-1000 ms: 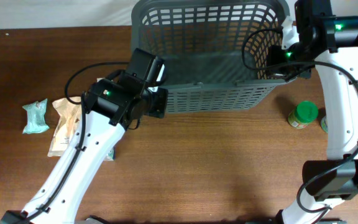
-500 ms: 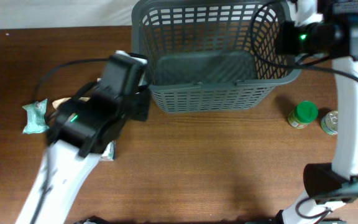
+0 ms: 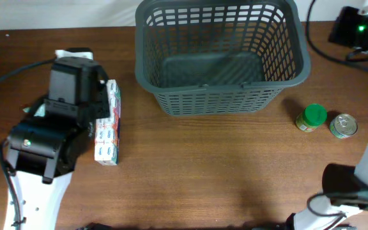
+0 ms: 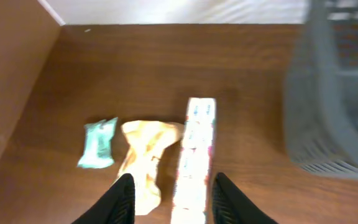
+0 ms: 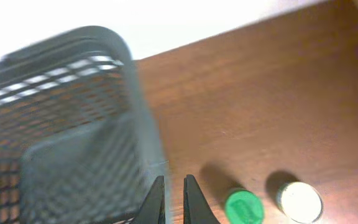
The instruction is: Pack container
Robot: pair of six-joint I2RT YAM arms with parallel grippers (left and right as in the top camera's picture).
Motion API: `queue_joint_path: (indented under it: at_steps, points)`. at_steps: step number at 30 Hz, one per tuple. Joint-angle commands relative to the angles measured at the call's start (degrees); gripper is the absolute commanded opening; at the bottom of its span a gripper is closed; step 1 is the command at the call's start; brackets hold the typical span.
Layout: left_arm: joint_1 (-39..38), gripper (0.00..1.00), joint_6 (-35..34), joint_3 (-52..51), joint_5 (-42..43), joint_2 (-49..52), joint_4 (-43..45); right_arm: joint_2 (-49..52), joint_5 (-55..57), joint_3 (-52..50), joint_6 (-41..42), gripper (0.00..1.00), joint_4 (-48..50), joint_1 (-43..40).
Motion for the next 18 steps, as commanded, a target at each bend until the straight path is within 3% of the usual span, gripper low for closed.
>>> queue_joint_path:
  at_steps: [1, 10, 18]
  points:
    - [3.02, 0.35, -0.28, 0.68, -1.2, -0.04, -0.2, 3.54, -3.19, -0.09, 0.74, 0.04, -0.13, -1.55]
    - [4.2, 0.36, -0.31, 0.66, -0.79, -0.04, -1.79, 15.39, -5.09, -0.09, 3.3, 0.04, 1.6, -1.51]
    - [4.2, 0.38, -0.31, 0.61, -0.76, -0.04, -4.07, 18.08, -6.56, -0.09, 3.08, 0.04, 4.85, -1.42]
